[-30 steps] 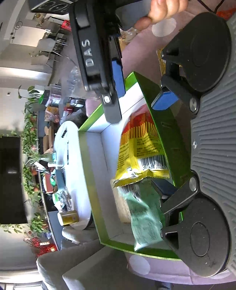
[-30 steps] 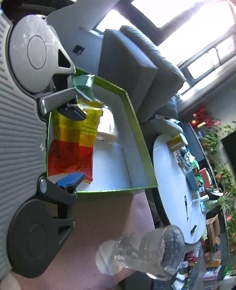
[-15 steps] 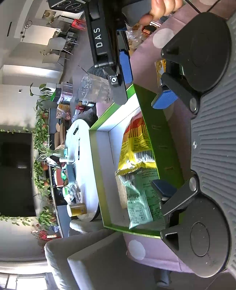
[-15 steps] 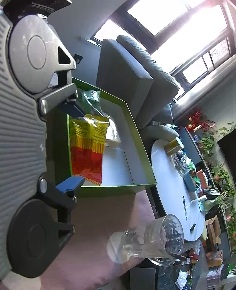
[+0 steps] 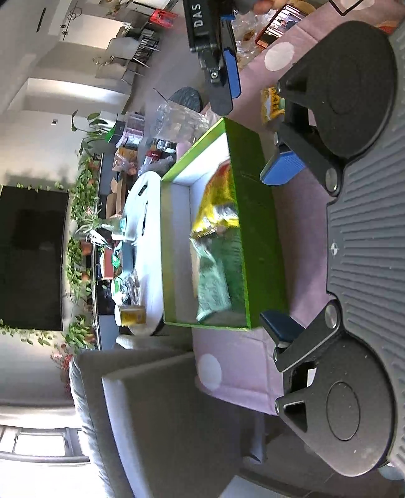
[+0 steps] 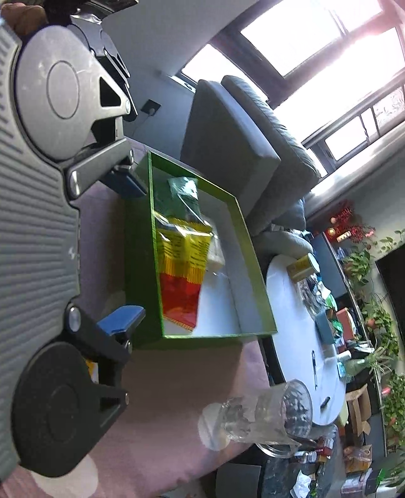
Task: Organize snacks
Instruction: 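Move both grippers to the red silver-striped bag and grasp it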
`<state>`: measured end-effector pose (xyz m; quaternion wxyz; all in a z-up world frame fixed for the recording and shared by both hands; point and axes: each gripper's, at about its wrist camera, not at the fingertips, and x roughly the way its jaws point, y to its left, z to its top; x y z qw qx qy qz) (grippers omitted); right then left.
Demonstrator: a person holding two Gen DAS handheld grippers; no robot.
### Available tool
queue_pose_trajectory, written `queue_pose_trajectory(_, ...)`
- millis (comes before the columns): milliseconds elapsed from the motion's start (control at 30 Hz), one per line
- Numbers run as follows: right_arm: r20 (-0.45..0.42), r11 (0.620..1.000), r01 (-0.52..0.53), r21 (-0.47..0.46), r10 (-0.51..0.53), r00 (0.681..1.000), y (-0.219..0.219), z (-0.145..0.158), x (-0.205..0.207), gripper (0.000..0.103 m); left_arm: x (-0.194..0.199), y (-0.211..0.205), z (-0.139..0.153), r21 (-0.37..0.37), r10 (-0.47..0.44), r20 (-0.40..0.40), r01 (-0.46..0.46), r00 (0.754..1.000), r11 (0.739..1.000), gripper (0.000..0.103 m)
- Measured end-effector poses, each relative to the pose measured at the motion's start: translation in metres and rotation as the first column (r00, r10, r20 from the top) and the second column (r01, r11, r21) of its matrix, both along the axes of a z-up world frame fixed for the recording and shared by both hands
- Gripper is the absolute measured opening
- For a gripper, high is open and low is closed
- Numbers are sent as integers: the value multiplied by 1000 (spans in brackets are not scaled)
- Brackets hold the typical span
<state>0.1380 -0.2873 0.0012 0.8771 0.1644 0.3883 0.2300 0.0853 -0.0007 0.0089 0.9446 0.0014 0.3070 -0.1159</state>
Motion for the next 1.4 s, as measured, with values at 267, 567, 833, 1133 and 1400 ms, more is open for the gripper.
queue_pose_trajectory(267, -20, 993, -118, -25, 118, 993, 31, -6, -25, 58, -38, 19, -15, -29, 3, -49, -4, 999, 1000, 86)
queue_pose_trajectory(567, -98, 971, -237, -25, 234, 967, 73, -18, -47, 58, -71, 20, -37, -47, -62, -111, 57, 992, 997, 79)
queue_pose_trajectory(833, -228, 961, -275, 12, 270, 935, 93, -36, -62, 56, -77, 21, -58, -79, -76, -178, 63, 981, 995, 74)
queue_pose_trajectory(1133, -340, 965, -263, -1, 247, 908, 110, -53, -59, 50, -74, 28, -73, -113, -54, -219, 30, 974, 993, 68)
queue_pose_trajectory(1400, -355, 970, -235, -64, 198, 914, 116, -61, -57, 50, -64, 29, -79, -128, -48, -233, 19, 971, 992, 68)
